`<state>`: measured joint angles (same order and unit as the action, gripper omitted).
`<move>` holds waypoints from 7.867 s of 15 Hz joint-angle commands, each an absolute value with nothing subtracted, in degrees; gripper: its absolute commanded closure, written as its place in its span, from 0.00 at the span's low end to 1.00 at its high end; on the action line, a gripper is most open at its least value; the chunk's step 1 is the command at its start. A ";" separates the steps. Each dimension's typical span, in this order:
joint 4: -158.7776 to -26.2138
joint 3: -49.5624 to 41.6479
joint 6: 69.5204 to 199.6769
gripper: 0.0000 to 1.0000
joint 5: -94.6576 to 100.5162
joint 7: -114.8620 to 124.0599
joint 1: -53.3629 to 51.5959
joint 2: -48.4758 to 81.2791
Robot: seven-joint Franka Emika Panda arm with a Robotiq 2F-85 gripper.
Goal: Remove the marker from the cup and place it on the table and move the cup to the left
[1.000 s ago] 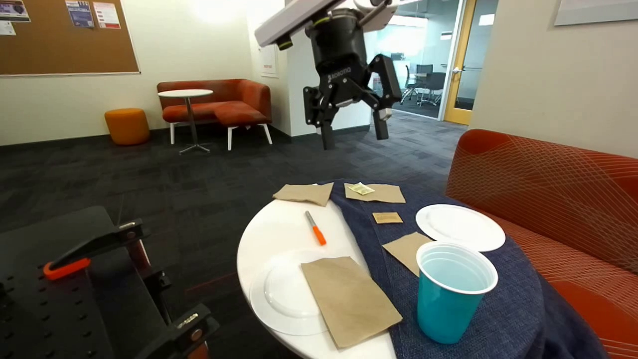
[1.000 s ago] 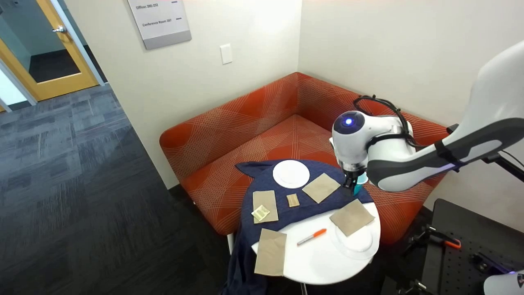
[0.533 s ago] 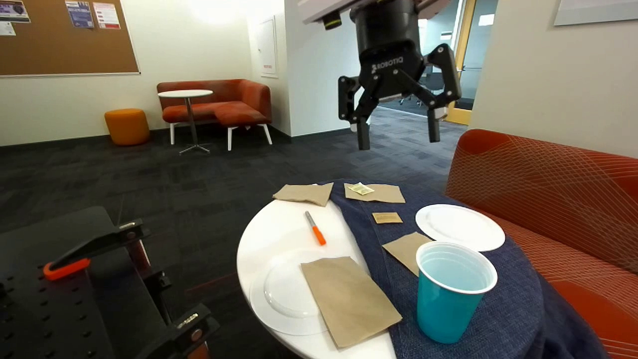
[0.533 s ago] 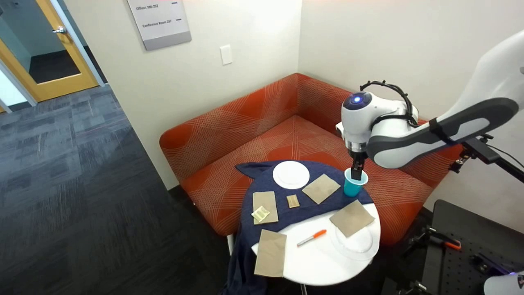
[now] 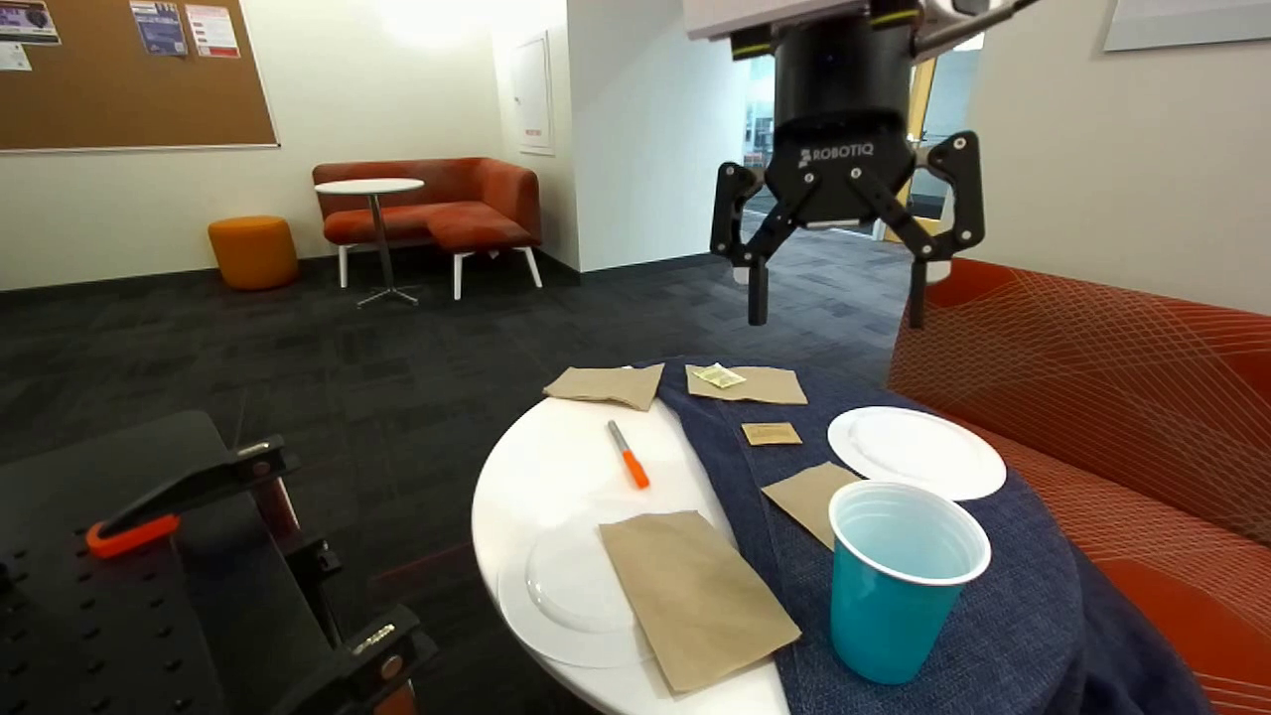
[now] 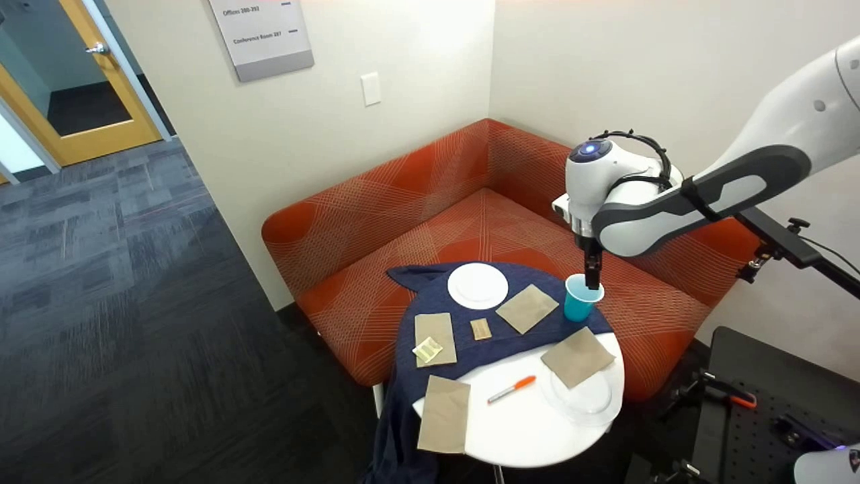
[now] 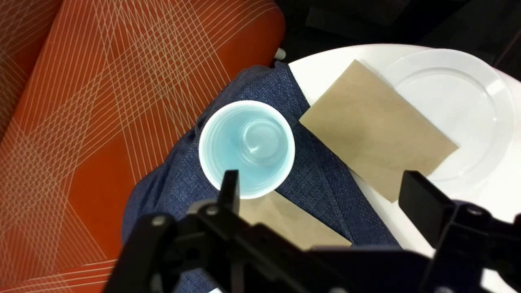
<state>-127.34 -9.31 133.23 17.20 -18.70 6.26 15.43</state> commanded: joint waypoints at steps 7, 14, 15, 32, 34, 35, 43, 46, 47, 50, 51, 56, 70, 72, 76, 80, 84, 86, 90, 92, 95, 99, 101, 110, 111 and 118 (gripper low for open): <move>-127.14 -7.28 146.12 0.00 15.19 -21.86 10.02 23.08; -127.01 -5.95 149.05 0.00 11.57 -22.19 11.78 27.43; -126.95 -5.88 149.23 0.00 11.26 -22.02 11.94 27.91; -127.54 -4.55 152.74 0.00 9.70 -23.58 14.64 30.42; -127.64 -4.09 154.96 0.00 9.64 -24.23 15.15 30.66; -127.40 -3.95 155.93 0.00 9.75 -24.18 15.21 31.01; -127.68 -4.31 158.03 0.00 10.13 -25.00 17.14 32.86; -127.79 -4.25 158.92 0.00 10.23 -26.31 18.61 33.82; -127.88 -4.25 159.32 0.02 10.24 -26.83 19.17 34.21; -128.21 -4.32 160.19 0.32 10.50 -27.96 20.46 35.03; -128.19 -4.29 160.56 0.40 10.58 -28.31 20.89 35.34; -128.67 -4.39 161.75 0.79 11.13 -29.08 21.48 35.87; -134.02 -10.38 160.94 1.00 18.86 -20.51 9.72 23.44; -133.82 -11.74 159.53 1.00 22.18 -17.12 5.76 21.35; -132.97 -11.77 156.63 1.00 27.91 -11.67 -0.40 19.33; -133.13 -10.20 154.75 1.00 32.13 -8.53 -5.02 18.98; -133.64 -7.67 153.23 1.00 35.41 -5.08 -9.02 19.66; -133.90 -6.02 152.88 1.00 36.70 -3.39 -10.75 20.38; -133.19 -2.62 151.58 1.00 37.71 -0.49 -13.67 22.31; -132.69 -1.47 151.38 1.00 37.80 0.50 -15.09 23.66; -132.13 -0.29 151.01 1.00 37.39 1.29 -16.79 25.46; -131.27 -0.11 153.62 1.00 38.33 2.01 -18.61 28.78; -131.00 -0.45 154.68 1.00 39.44 2.68 -19.67 30.18; -127.17 -1.31 159.12 1.00 44.85 4.94 -22.89 36.79; -126.61 -1.46 158.65 1.00 45.08 5.26 -23.26 37.18; -125.41 -2.32 157.69 0.51 46.33 5.65 -24.49 37.42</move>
<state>-126.03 -0.99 158.25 44.25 2.76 -23.04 37.69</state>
